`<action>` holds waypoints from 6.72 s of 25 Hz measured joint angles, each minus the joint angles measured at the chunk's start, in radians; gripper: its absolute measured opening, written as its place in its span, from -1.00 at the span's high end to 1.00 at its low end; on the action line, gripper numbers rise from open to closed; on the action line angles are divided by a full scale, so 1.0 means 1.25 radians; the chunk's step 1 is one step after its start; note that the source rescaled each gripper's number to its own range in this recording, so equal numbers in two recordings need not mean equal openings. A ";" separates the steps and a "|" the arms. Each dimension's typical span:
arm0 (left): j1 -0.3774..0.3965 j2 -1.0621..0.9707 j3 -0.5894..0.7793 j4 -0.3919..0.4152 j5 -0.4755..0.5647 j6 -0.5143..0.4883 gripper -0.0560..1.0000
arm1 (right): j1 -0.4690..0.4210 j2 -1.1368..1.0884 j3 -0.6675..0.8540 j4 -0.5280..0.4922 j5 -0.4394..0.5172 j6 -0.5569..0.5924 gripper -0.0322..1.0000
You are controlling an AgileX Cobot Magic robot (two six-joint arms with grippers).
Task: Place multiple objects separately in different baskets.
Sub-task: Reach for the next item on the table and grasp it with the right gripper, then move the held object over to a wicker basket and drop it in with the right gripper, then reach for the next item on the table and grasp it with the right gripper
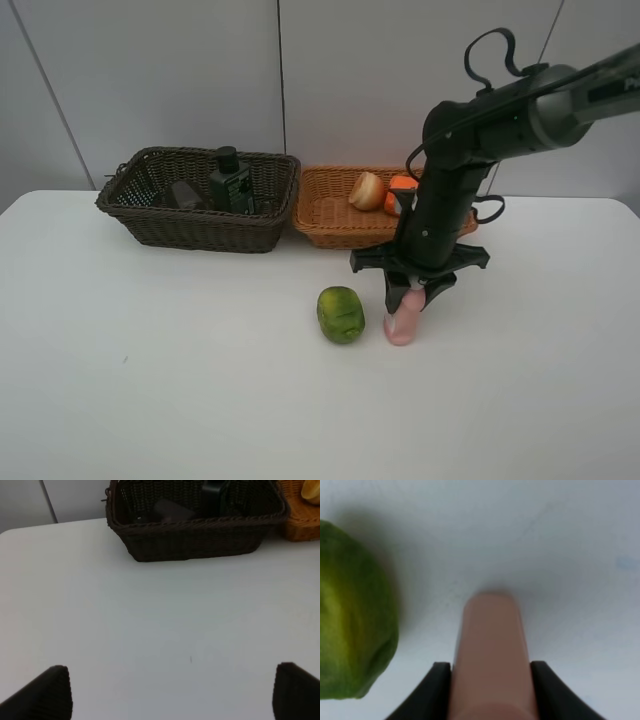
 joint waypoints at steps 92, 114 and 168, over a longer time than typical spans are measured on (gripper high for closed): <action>0.000 0.000 0.000 0.000 0.000 0.000 -0.95 | 0.047 0.307 -0.588 0.391 -0.227 -0.584 0.62; 0.000 0.000 0.000 0.000 0.000 0.000 -0.95 | 0.056 0.307 -0.593 0.396 -0.280 -0.590 -1.00; 0.000 0.000 0.000 0.000 0.000 0.000 -0.95 | 0.143 0.119 -0.226 -0.006 0.070 -0.154 -1.00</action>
